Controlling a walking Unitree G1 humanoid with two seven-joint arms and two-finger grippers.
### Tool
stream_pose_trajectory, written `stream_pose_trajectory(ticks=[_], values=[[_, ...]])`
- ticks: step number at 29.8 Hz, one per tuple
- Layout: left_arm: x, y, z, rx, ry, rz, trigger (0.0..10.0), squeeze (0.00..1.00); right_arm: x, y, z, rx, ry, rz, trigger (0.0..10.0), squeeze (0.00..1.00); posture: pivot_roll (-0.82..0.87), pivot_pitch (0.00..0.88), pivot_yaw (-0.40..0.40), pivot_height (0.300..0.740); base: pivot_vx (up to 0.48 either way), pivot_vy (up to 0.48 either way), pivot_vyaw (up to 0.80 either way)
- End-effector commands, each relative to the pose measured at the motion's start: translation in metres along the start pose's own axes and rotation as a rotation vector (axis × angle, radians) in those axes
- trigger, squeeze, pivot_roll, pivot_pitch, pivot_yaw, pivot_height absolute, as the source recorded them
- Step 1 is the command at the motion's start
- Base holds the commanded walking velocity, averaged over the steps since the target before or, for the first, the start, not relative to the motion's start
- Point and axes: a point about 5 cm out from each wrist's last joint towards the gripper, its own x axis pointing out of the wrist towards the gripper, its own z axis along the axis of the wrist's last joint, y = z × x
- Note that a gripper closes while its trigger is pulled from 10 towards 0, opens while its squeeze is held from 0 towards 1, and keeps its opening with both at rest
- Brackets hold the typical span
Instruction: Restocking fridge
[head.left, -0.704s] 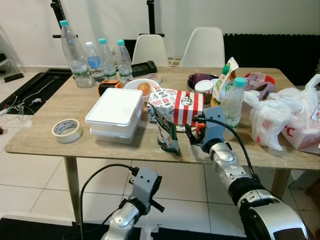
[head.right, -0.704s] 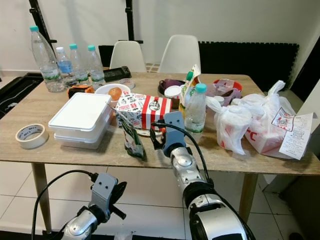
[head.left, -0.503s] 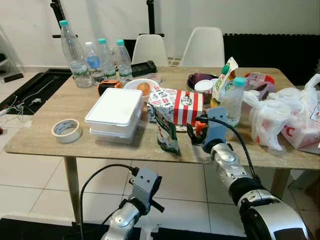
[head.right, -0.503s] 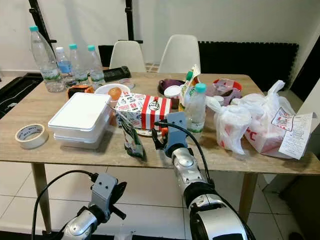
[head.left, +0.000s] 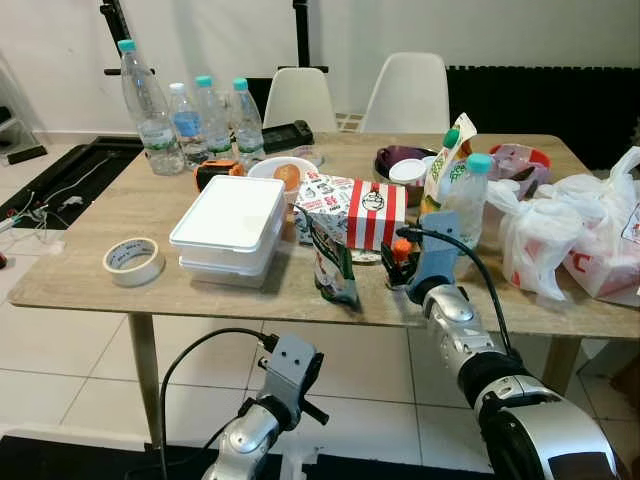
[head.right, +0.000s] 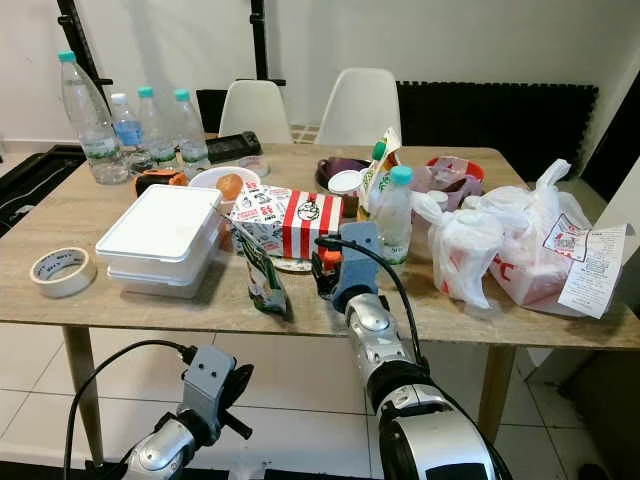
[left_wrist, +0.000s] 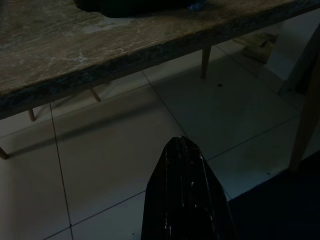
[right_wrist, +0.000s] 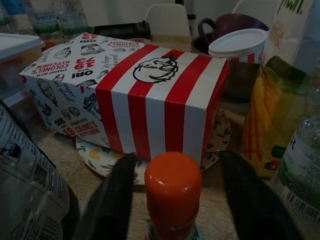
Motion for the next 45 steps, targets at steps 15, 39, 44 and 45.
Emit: stream_pose_trajectory(ticks=[15,39,44,45], values=[[0.002,0.0,0.001,-0.012,0.006,0.005,10.0,0.0,0.0,0.002,-0.005,0.004,0.025,-0.001,6.2,0.0,0.02,0.051,0.006,0.74,0.0,0.0,0.0],[0.01,0.003,0.003,-0.011,0.014,0.003,10.0,0.0,-0.02,-0.058,-0.003,0.008,-0.034,-0.014,0.0,0.0,-0.02,0.01,0.022,0.74,0.0,0.0,0.0],[0.009,0.002,0.001,-0.013,0.022,-0.001,10.0,0.0,-0.04,-0.08,-0.003,-0.026,0.008,0.094,0.0,0.0,-0.03,0.004,0.03,0.74,0.0,0.0,0.0],[0.009,0.002,-0.001,-0.012,0.028,-0.005,10.0,0.0,-0.048,-0.081,-0.003,-0.047,0.025,0.159,0.0,0.0,-0.03,0.003,0.033,0.74,0.0,0.0,0.0]])
